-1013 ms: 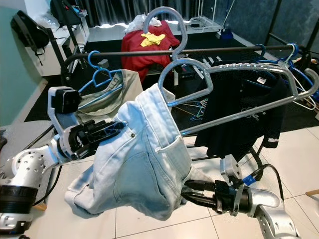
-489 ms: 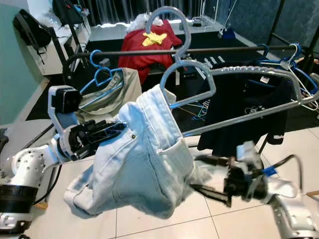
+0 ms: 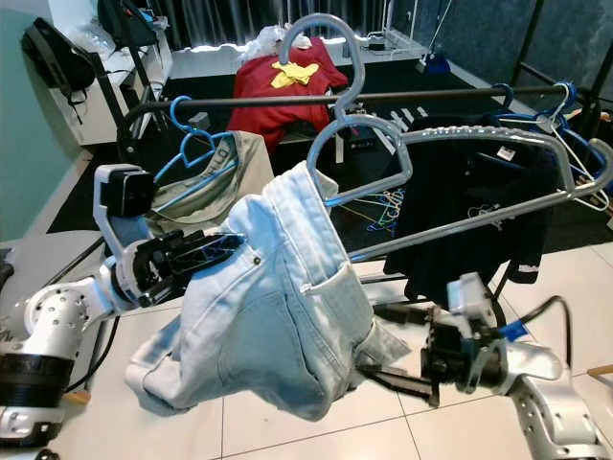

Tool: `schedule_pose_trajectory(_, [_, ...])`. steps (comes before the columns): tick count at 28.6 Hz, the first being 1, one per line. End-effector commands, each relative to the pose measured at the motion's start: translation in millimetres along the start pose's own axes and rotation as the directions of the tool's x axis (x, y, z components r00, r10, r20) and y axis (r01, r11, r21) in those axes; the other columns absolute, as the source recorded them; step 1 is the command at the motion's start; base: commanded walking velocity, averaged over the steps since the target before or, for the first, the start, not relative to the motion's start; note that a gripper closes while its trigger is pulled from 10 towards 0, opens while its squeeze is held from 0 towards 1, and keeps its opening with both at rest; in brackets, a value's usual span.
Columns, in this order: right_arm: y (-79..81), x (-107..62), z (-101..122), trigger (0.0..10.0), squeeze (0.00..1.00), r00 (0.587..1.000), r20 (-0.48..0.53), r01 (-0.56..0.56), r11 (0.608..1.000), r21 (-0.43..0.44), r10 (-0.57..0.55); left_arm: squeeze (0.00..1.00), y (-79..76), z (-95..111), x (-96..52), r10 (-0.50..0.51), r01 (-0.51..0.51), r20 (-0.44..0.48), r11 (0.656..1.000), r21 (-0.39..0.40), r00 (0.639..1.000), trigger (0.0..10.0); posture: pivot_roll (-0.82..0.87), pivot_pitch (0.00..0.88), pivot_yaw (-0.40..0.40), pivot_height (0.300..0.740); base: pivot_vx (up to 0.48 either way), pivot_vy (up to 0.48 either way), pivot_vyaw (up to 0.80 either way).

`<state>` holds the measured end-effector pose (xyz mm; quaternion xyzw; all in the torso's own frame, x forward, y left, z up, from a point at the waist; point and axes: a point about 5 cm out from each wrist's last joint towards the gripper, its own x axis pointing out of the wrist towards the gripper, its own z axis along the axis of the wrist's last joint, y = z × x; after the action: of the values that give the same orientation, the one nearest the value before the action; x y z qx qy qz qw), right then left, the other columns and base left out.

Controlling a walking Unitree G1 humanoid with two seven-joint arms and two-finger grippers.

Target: Hang hanger

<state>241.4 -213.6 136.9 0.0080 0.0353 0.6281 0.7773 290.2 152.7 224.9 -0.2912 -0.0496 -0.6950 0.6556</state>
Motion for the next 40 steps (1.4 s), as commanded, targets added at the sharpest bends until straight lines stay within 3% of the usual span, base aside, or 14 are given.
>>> schedule_pose_trajectory(1, [1.4,3.5,-5,10.0,0.00,1.000,-0.013,-0.026,0.999,0.023,0.027,0.00,-1.8,5,5.8,-0.039,0.039,0.002,0.999,0.016,0.999,0.0,-0.07,0.063,0.024,0.740,0.000,0.000,0.00])
schedule_pose_trajectory(2, [3.4,9.2,-7,10.0,0.00,0.997,-0.022,-0.075,0.995,0.059,0.077,0.00,-1.7,6,6.3,-0.038,0.038,0.009,0.999,0.025,0.999,0.0,-0.07,0.062,0.019,0.740,0.000,0.000,0.00])
schedule_pose_trajectory(4, [8.4,14.8,-8,8.6,0.00,0.988,-0.037,-0.146,0.984,0.102,0.150,0.00,-1.6,9,5.8,-0.034,0.033,0.018,0.999,0.037,0.999,0.0,-0.07,0.062,0.017,0.740,0.000,0.000,0.00])
schedule_pose_trajectory(5, [8.4,14.8,-8,8.6,0.00,0.988,-0.037,-0.146,0.984,0.102,0.150,0.00,-1.6,9,5.8,-0.034,0.033,0.018,0.999,0.037,0.999,0.0,-0.07,0.062,0.017,0.740,0.000,0.000,0.00])
schedule_pose_trajectory(6, [12.5,15.7,-8,7.7,0.00,0.982,-0.048,-0.176,0.977,0.119,0.183,0.00,-1.4,9,5.2,-0.030,0.029,0.020,0.999,0.042,0.999,0.0,-0.07,0.061,0.012,0.740,0.000,0.000,0.00])
schedule_pose_trajectory(7, [12.5,15.7,-8,7.7,0.00,0.982,-0.048,-0.176,0.977,0.119,0.183,0.00,-1.4,9,5.2,-0.030,0.029,0.020,0.999,0.042,0.999,0.0,-0.07,0.061,0.012,0.740,0.000,0.000,0.00])
schedule_pose_trajectory(8, [19.4,17.6,-8,9.9,0.00,0.976,-0.056,-0.203,0.974,0.104,0.210,0.00,-1.1,9,4.3,-0.022,0.021,0.024,0.999,0.050,0.999,0.0,-0.07,0.061,0.008,0.740,0.000,0.000,0.00])
schedule_pose_trajectory(11, [20.9,18.3,-7,9.9,0.00,0.976,-0.055,-0.204,0.975,0.091,0.210,0.00,-1.1,8,4.1,-0.020,0.018,0.025,0.998,0.052,0.999,0.0,-0.07,0.061,0.008,0.740,0.000,0.000,0.00])
schedule_pose_trajectory(13, [16.5,18.5,2,10.0,0.00,0.988,-0.026,-0.154,0.988,0.029,0.155,0.00,-0.4,8,3.4,-0.010,0.008,0.026,0.998,0.062,1.000,0.0,-0.07,0.059,0.010,0.740,0.000,0.000,0.00])
schedule_pose_trajectory(19, [14.2,16.6,10,10.0,0.00,0.992,-0.012,-0.129,0.992,0.013,0.130,0.00,1.3,6,4.0,-0.005,0.003,0.026,0.998,0.064,1.000,0.0,-0.08,0.055,0.018,0.740,0.000,0.000,0.00])
schedule_pose_trajectory(20, [14.7,16.3,6,3.5,0.00,0.991,-0.027,-0.130,0.991,0.031,0.131,0.00,1.8,6,5.1,-0.007,0.005,0.025,0.998,0.063,1.000,0.0,-0.08,0.053,0.019,0.740,0.000,0.000,0.00])
schedule_pose_trajectory(22, [14.9,16.3,2,3.5,0.00,0.991,-0.047,-0.127,0.991,0.043,0.129,0.00,2.3,5,5.9,-0.008,0.007,0.024,0.998,0.062,1.000,0.0,-0.08,0.053,0.019,0.740,0.000,0.000,0.00])
schedule_pose_trajectory(23, [16.5,15.8,-3,0.0,0.00,0.989,-0.066,-0.127,0.990,0.060,0.131,0.00,2.7,5,6.7,-0.009,0.008,0.024,0.998,0.062,1.000,0.0,-0.08,0.050,0.018,0.740,0.000,0.000,0.00])
schedule_pose_trajectory(40, [24.6,-8.6,-36,0.0,0.00,0.975,-0.215,-0.035,0.991,0.127,0.062,0.00,4.5,5,3.1,0.021,-0.023,0.027,0.996,0.083,0.999,0.0,-0.08,0.066,0.011,0.740,0.000,0.000,0.00])
